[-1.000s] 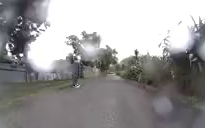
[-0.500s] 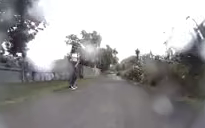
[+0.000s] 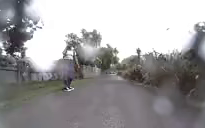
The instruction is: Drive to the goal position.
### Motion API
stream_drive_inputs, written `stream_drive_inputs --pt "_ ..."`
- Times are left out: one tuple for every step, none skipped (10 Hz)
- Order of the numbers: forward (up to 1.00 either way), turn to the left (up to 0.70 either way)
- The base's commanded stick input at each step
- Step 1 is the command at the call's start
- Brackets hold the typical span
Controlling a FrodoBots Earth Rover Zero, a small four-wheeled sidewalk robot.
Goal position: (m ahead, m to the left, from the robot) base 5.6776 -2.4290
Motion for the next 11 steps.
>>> stream_drive_inputs --pt "0.85 0.0" --pt "0.85 0.0" --pt "0.85 0.0" --pt "0.85 0.0" --pt "0.85 0.0" --pt "0.85 0.0" --pt "0.85 0.0" --pt "0.85 0.0" --pt "0.85 0.0" --pt "0.85 0.0" --pt "0.85 0.0"
